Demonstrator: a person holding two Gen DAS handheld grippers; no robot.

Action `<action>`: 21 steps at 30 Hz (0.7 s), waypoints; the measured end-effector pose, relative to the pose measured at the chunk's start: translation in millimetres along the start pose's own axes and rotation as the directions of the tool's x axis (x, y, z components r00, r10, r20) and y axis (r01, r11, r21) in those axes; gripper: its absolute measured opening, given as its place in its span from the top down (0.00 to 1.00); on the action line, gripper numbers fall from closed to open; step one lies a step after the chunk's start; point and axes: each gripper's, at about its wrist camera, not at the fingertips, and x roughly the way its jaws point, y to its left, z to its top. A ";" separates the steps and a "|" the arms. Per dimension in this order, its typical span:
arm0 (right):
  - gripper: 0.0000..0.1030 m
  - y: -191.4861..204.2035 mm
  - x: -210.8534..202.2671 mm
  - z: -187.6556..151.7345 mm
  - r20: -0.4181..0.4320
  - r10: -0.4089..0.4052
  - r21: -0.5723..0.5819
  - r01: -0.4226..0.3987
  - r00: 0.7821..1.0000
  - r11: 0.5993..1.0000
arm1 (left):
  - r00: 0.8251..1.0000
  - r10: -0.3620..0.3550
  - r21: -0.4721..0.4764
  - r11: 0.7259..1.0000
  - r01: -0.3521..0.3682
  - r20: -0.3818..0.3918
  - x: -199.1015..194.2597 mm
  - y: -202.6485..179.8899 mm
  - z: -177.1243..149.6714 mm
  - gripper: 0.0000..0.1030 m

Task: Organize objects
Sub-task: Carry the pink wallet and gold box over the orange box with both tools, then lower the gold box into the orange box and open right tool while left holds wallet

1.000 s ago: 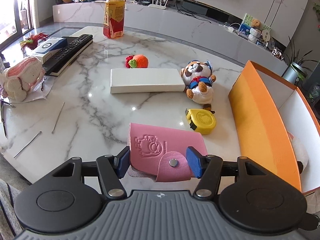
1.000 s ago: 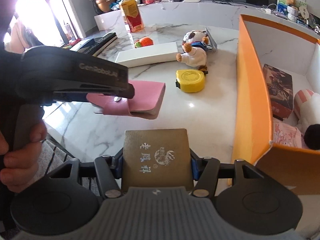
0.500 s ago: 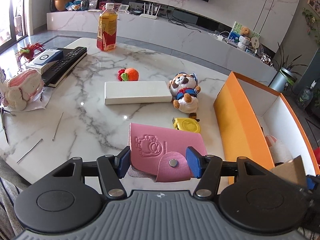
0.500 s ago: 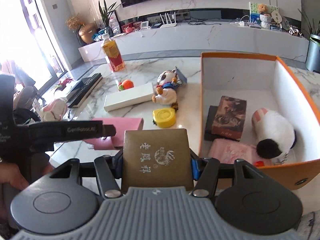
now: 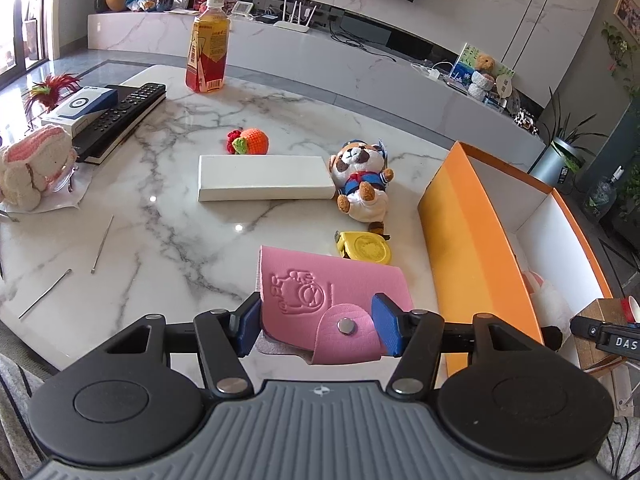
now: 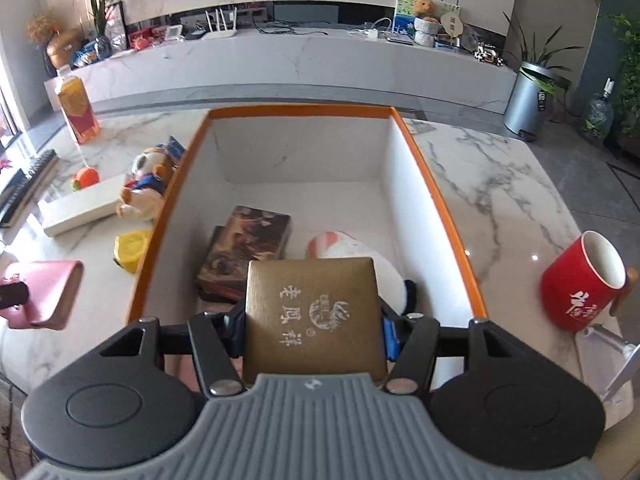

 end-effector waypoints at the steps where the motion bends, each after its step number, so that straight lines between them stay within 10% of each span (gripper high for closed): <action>1: 0.41 -0.3 5.2 -1.0 -0.007 -0.066 -0.036 0.065 0.998 0.997 | 1.000 0.001 0.005 1.000 -0.001 -0.003 0.5 -1.5 -0.8 0.34; 9: 0.41 -17.5 36.1 -12.2 -0.096 -0.132 -0.058 0.127 0.987 0.990 | 0.999 -0.040 0.030 0.999 0.040 -0.003 -8.1 -15.3 -2.2 0.34; 21: 0.37 -4.3 41.2 -16.1 -0.188 0.040 -0.003 -0.041 0.981 0.999 | 0.992 -0.122 0.151 0.982 0.116 0.035 -41.0 -74.8 0.2 0.34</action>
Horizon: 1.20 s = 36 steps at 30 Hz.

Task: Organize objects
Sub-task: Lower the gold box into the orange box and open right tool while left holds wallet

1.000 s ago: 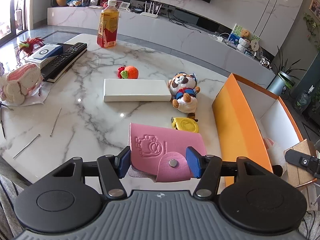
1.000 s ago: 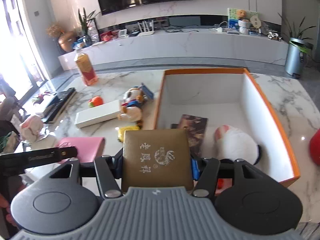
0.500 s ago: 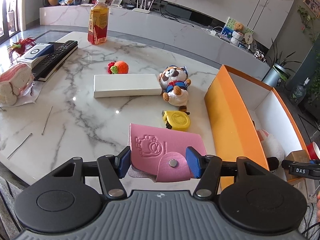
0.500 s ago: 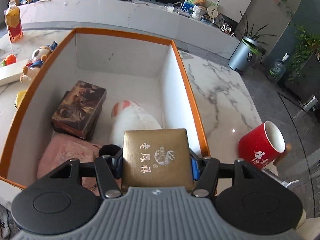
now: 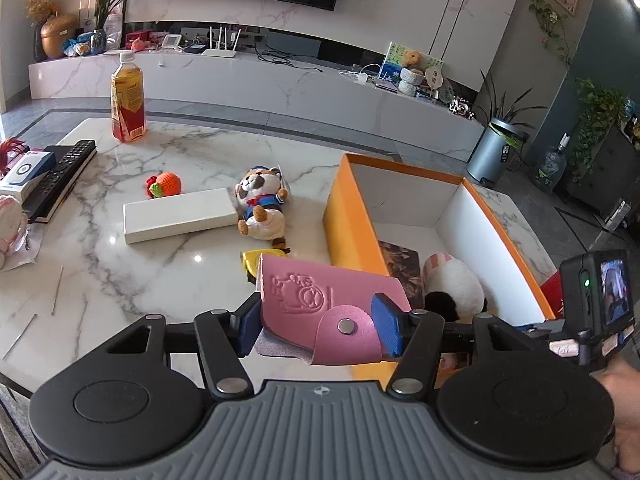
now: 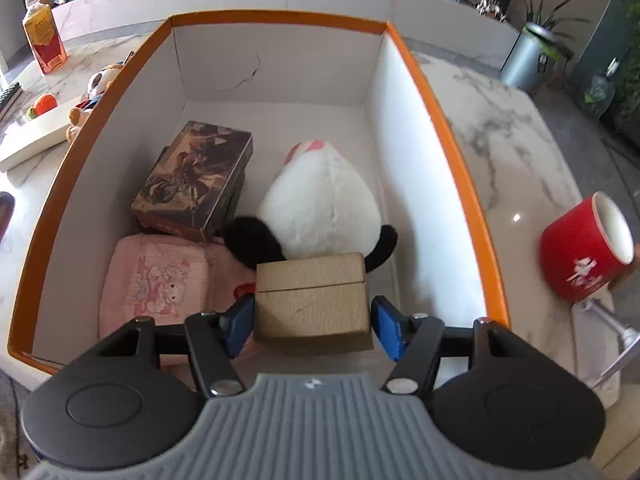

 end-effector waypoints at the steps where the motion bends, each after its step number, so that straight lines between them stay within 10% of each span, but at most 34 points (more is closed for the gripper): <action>1: 0.37 -0.2 0.1 -2.1 0.003 0.006 -0.002 -0.006 1.000 1.000 | 1.000 -0.002 -0.002 1.000 0.002 -0.004 1.9 -2.8 0.7 0.34; 36: 0.38 21.8 -7.4 -30.6 0.129 0.012 0.034 -0.016 0.992 0.999 | 0.998 0.039 0.176 0.984 -0.029 -0.052 30.0 -73.1 -13.8 0.34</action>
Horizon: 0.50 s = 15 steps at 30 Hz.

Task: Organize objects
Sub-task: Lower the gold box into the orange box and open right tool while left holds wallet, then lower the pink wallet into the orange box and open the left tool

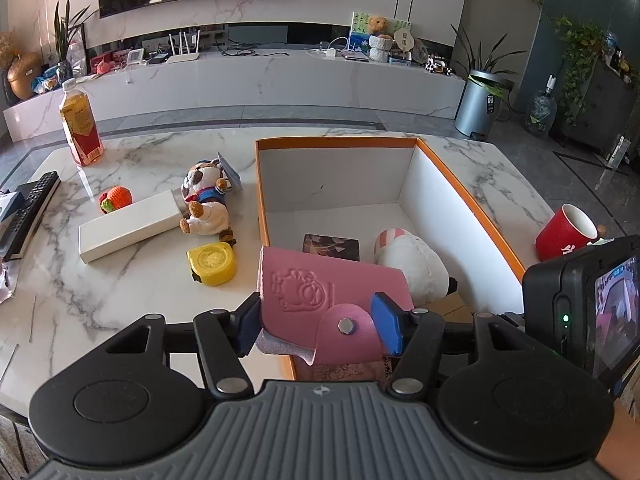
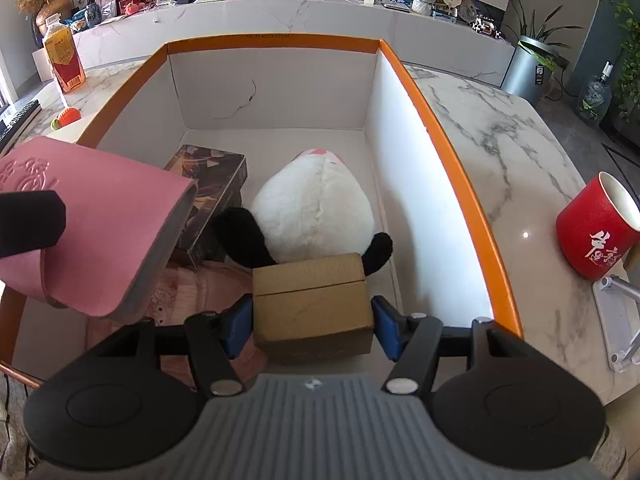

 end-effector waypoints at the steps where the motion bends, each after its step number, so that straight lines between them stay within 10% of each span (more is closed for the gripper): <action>1: 0.38 0.0 0.0 -0.1 0.000 0.000 0.000 0.000 1.000 1.000 | 1.000 -0.008 -0.002 1.000 0.008 0.001 0.9 0.2 0.2 0.34; 8: 0.38 0.3 -0.3 -0.7 0.004 0.000 0.000 0.000 1.000 1.000 | 0.999 -0.021 0.046 0.999 0.019 0.039 1.8 -15.0 6.2 0.37; 10: 0.38 -1.3 -1.1 -0.4 0.008 0.005 0.011 -0.005 1.000 1.000 | 0.996 0.032 0.066 0.997 -0.037 0.081 4.5 -19.6 10.1 0.80; 15: 0.38 -0.5 -0.2 -0.5 -0.002 -0.002 -0.013 0.002 1.000 1.000 | 0.998 -0.065 -0.001 0.998 0.065 0.010 23.5 -11.8 18.9 0.80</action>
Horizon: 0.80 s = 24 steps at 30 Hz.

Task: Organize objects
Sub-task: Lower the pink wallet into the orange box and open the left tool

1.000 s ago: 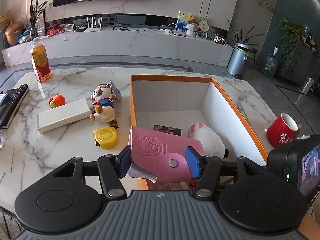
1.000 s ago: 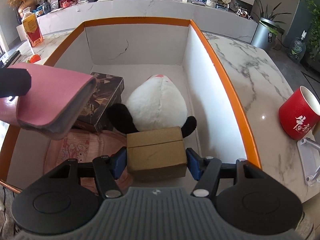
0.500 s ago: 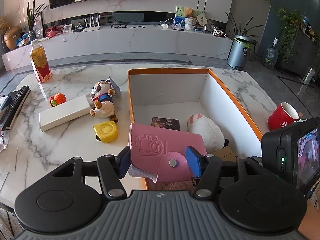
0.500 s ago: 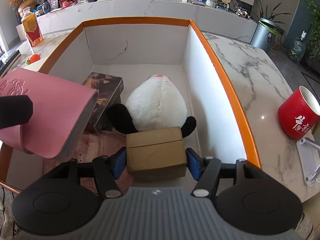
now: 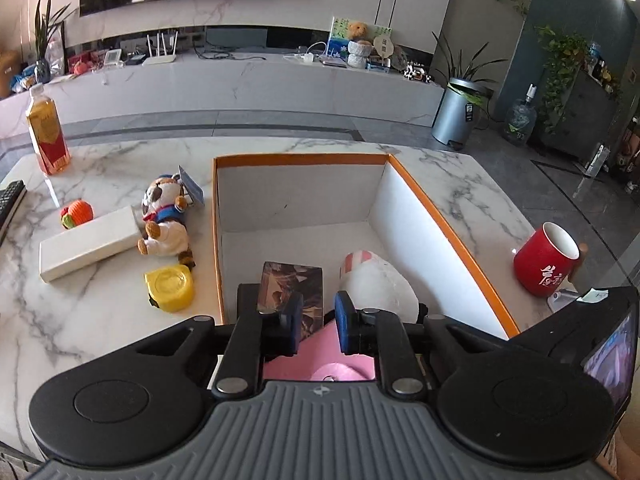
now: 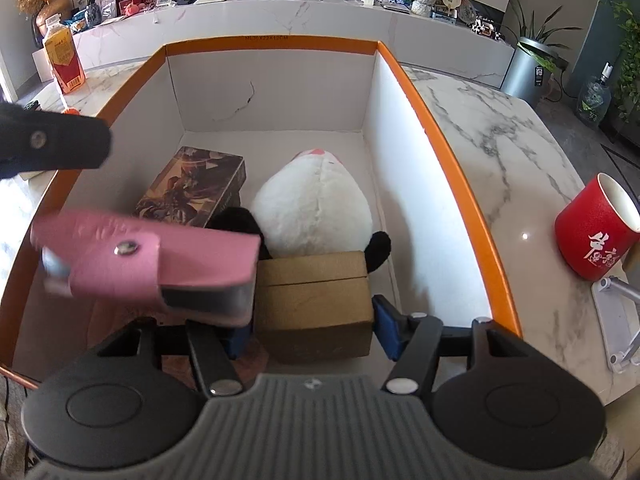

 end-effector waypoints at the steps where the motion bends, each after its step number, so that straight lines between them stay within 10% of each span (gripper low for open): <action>1: 0.38 -0.7 -0.4 -0.3 0.001 0.003 0.001 -0.003 1.000 1.000 | 1.000 0.017 0.007 1.000 -0.017 -0.003 1.4 -0.1 -2.6 0.80; 4: 0.38 -2.5 -2.4 -0.2 -0.006 0.015 -0.001 -0.015 1.000 1.000 | 1.000 0.010 -0.004 1.000 -0.010 -0.023 0.6 7.4 -7.3 0.75; 8: 0.33 -5.0 -15.1 0.7 0.003 0.069 -0.009 -0.069 0.998 0.998 | 1.000 -0.007 -0.046 0.999 0.008 0.027 -15.4 22.7 -4.2 0.33; 18: 0.20 -11.5 -57.2 7.9 0.089 0.152 -0.146 -0.138 0.984 0.980 | 0.995 0.101 -0.132 0.986 -0.098 0.015 -35.1 75.1 -6.8 0.28; 24: 0.12 -12.7 -57.2 14.9 0.014 0.331 -0.084 -0.329 0.943 0.941 | 0.992 0.125 -0.161 0.978 -0.129 -0.035 -32.3 97.7 -16.4 0.28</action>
